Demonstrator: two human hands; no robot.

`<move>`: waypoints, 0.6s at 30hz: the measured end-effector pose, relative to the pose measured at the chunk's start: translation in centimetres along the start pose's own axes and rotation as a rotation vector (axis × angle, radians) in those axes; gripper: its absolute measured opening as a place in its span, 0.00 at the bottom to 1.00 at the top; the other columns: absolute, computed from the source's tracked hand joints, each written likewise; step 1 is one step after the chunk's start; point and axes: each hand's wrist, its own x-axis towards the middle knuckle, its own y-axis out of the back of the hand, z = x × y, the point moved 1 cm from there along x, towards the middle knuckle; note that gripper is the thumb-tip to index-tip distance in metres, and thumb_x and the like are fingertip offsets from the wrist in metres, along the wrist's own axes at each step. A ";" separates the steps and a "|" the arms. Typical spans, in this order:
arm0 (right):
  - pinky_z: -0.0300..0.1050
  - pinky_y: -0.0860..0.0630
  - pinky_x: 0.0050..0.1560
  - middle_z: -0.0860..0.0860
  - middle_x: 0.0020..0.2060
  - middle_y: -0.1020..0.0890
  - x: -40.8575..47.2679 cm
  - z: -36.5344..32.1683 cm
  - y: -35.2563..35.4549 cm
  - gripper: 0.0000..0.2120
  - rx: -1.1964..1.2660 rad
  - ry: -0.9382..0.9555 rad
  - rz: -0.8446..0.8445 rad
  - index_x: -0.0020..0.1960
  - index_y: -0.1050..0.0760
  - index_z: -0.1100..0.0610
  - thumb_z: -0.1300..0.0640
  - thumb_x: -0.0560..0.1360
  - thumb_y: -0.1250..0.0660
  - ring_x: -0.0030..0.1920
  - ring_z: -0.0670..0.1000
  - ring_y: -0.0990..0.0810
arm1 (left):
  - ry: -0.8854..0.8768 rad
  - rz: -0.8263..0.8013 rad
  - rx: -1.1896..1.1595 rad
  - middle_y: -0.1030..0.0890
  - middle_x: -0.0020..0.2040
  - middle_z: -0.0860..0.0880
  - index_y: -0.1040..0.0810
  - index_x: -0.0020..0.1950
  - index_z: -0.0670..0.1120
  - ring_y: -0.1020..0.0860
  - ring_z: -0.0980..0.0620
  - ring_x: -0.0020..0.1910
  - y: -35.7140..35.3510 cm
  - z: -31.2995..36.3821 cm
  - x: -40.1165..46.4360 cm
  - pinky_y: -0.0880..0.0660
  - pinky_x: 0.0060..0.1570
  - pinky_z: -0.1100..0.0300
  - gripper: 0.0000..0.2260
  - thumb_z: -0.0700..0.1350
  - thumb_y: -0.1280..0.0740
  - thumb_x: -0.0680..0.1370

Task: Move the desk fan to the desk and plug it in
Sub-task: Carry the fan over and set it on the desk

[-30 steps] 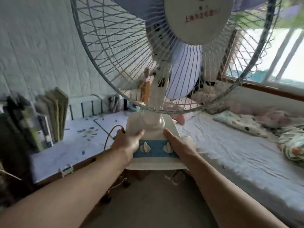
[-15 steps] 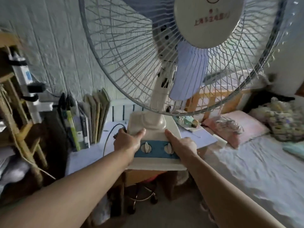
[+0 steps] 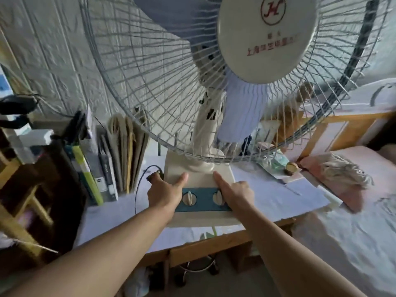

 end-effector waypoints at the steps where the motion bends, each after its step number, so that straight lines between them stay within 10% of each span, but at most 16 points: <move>1: 0.47 0.27 0.42 0.61 0.49 0.20 1.0 0.2 -0.4 0.35 -0.017 0.008 -0.011 0.45 0.30 0.61 0.28 0.65 0.38 0.43 0.59 0.23 | 0.014 0.011 0.007 0.29 0.70 0.42 0.38 0.73 0.43 0.29 0.40 0.67 -0.7 -0.3 0.5 0.30 0.62 0.50 0.39 0.62 0.32 0.70; 7: 0.55 0.22 0.54 0.63 0.51 0.19 7.0 2.1 -2.7 0.41 -0.063 0.014 -0.090 0.53 0.24 0.66 0.27 0.64 0.37 0.51 0.62 0.20 | 0.090 0.071 0.005 0.30 0.71 0.42 0.40 0.74 0.44 0.29 0.40 0.67 -5.4 -2.1 3.5 0.30 0.60 0.52 0.39 0.63 0.33 0.71; 18: 0.46 0.31 0.40 0.58 0.41 0.24 16.4 8.8 -6.5 0.34 -0.111 0.022 -0.151 0.42 0.29 0.62 0.28 0.64 0.37 0.35 0.55 0.28 | 0.168 0.126 0.042 0.27 0.68 0.42 0.37 0.72 0.43 0.27 0.40 0.65 -14.8 -7.0 7.2 0.30 0.60 0.53 0.37 0.62 0.33 0.70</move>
